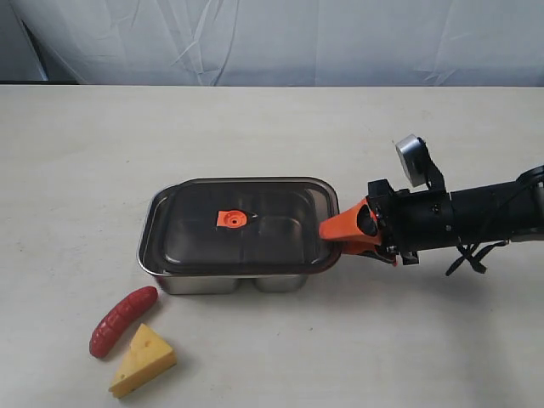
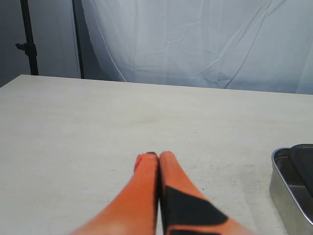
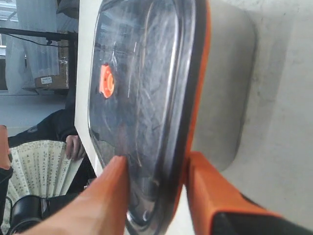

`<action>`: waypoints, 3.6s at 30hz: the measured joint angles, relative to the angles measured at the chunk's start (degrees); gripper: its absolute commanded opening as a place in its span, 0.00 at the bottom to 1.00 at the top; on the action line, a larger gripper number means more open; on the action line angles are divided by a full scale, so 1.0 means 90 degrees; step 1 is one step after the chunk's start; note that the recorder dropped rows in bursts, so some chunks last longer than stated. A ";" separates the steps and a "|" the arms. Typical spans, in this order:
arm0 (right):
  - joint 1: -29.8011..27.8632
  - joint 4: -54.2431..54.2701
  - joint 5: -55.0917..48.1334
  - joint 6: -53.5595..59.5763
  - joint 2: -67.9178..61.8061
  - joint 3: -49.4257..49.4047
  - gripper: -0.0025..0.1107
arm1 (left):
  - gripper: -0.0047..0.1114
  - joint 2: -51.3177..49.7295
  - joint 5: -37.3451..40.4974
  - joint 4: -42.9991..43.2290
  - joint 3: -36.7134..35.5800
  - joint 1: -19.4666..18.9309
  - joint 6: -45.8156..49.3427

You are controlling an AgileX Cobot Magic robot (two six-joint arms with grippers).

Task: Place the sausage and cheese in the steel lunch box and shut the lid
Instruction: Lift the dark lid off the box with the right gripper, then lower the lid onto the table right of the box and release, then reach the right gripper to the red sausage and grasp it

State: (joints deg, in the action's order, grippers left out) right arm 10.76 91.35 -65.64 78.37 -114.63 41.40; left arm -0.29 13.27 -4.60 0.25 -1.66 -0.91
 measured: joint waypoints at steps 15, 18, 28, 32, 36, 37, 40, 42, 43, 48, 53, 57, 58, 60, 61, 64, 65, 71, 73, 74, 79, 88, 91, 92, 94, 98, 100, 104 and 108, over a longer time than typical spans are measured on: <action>0.0000 0.0037 -0.0201 0.0000 0.0038 0.0000 0.01 | 0.04 0.0000 0.0000 0.0000 0.0000 0.0000 0.0000; 0.0000 0.0126 -0.0275 0.0000 0.0241 0.0000 0.01 | 0.04 0.0000 0.0000 0.0000 0.0000 0.0000 0.0000; 0.0000 0.0771 -0.0243 0.0013 0.1677 0.0099 0.01 | 0.04 0.0000 0.0000 0.0000 0.0000 0.0000 0.0000; 0.0000 0.0738 0.0043 -0.0069 0.2378 0.0332 0.01 | 0.04 0.0000 0.0000 0.0000 0.0000 0.0000 0.0000; 0.0000 -0.0164 0.0880 -0.0345 0.3207 0.0734 0.01 | 0.04 0.0000 0.0000 0.0000 0.0000 0.0000 0.0000; 0.0000 -0.0614 0.1208 -0.0489 0.3443 0.0843 0.01 | 0.04 0.0000 0.0000 0.0000 0.0000 0.0000 0.0000; 0.0000 -0.2189 0.2172 -0.1181 0.4089 0.1077 0.01 | 0.04 0.0000 0.0000 0.0000 0.0000 0.0000 0.0000; 0.0000 -0.3474 0.2763 -0.1668 0.4471 0.1159 0.01 | 0.04 0.0000 0.0000 0.0000 0.0000 0.0000 0.0000; 0.0000 -0.4129 0.2984 -0.1909 0.4666 0.1171 0.01 | 0.04 0.0000 0.0000 0.0000 0.0000 0.0000 0.0000; 0.0000 -0.6995 0.3321 -0.2798 0.5347 0.1187 0.01 | 0.04 0.0000 0.0000 0.0000 0.0000 0.0000 0.0000; 0.0255 -0.8881 0.2956 -0.3055 0.5486 0.1187 0.01 | 0.04 0.0000 0.0000 0.0000 0.0000 0.0000 0.0000; 0.0793 -0.9800 0.2457 -0.3081 0.5486 0.1187 0.01 | 0.04 0.0000 0.0000 0.0000 0.0000 0.0000 0.0000; 0.0998 -1.0039 0.2257 -0.3093 0.5486 0.1187 0.01 | 0.04 0.0000 0.0000 0.0000 0.0000 0.0000 0.0000; 0.1477 -1.0553 0.1672 -0.3217 0.5490 0.1187 0.01 | 0.04 0.0000 0.0000 0.0000 0.0000 0.0000 0.0000; 0.1645 -1.0690 0.1516 -0.3289 0.5490 0.1187 0.01 | 0.04 0.0000 0.0000 0.0000 0.0000 0.0000 0.0000; 0.2097 -1.0901 0.1282 -0.3503 0.5490 0.1171 0.01 | 0.04 0.0000 0.0000 0.0000 0.0000 0.0000 0.0000; 0.2397 -1.0967 0.1282 -0.3612 0.5500 0.1055 0.01 | 0.04 0.0000 0.0000 0.0000 0.0000 0.0000 0.0000; 0.3770 -1.1037 0.1917 -0.4334 0.5525 -0.0347 0.01 | 0.04 0.0000 0.0000 0.0000 0.0000 0.0000 0.0000; 0.4128 -1.0859 0.2259 -0.4458 0.5525 -0.0663 0.01 | 0.04 0.0000 0.0000 0.0000 0.0000 0.0000 0.0000; 0.4265 -1.0724 0.2374 -0.4490 0.5525 -0.0735 0.01 | 0.04 0.0000 0.0000 0.0000 0.0000 0.0000 0.0000; 0.4514 -0.9974 0.2472 -0.4520 0.5323 -0.0766 0.02 | 0.04 0.0000 0.0000 0.0000 0.0000 0.0000 0.0000; 0.4530 -0.9337 0.2225 -0.4559 0.4549 -0.0808 0.37 | 0.04 0.0000 0.0000 0.0000 0.0000 0.0000 0.0000; 0.4530 -0.9201 0.2036 -0.4559 0.4631 -0.0571 0.37 | 0.04 0.0000 0.0000 0.0000 0.0000 0.0000 0.0000; 0.4530 -0.9124 0.2036 -0.4559 0.4645 -0.0470 0.37 | 0.04 0.0000 0.0000 0.0000 0.0000 0.0000 0.0000; 0.4530 -0.9013 0.2021 -0.4559 0.4643 -0.0238 0.37 | 0.04 0.0000 0.0000 0.0000 0.0000 0.0000 0.0000; 0.4596 -0.8757 0.2384 -0.4379 0.4643 0.0378 0.39 | 0.04 0.0000 0.0000 0.0000 0.0000 0.0000 0.0000; 0.4739 -0.8678 0.2789 -0.3904 0.4541 0.0660 0.48 | 0.04 0.0000 0.0000 0.0000 0.0000 0.0000 0.0000; 0.4942 -0.8654 0.3407 -0.3525 0.4117 0.1024 0.61 | 0.04 0.0000 0.0000 0.0000 0.0000 0.0000 0.0000; 0.5063 -0.8678 0.3852 -0.3443 0.3344 0.1516 0.58 | 0.04 0.0000 0.0000 0.0000 0.0000 0.0000 0.0000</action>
State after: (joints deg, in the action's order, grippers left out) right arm 56.33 13.25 -30.96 47.38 -84.53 55.05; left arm -0.29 13.27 -4.60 0.25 -1.66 -0.91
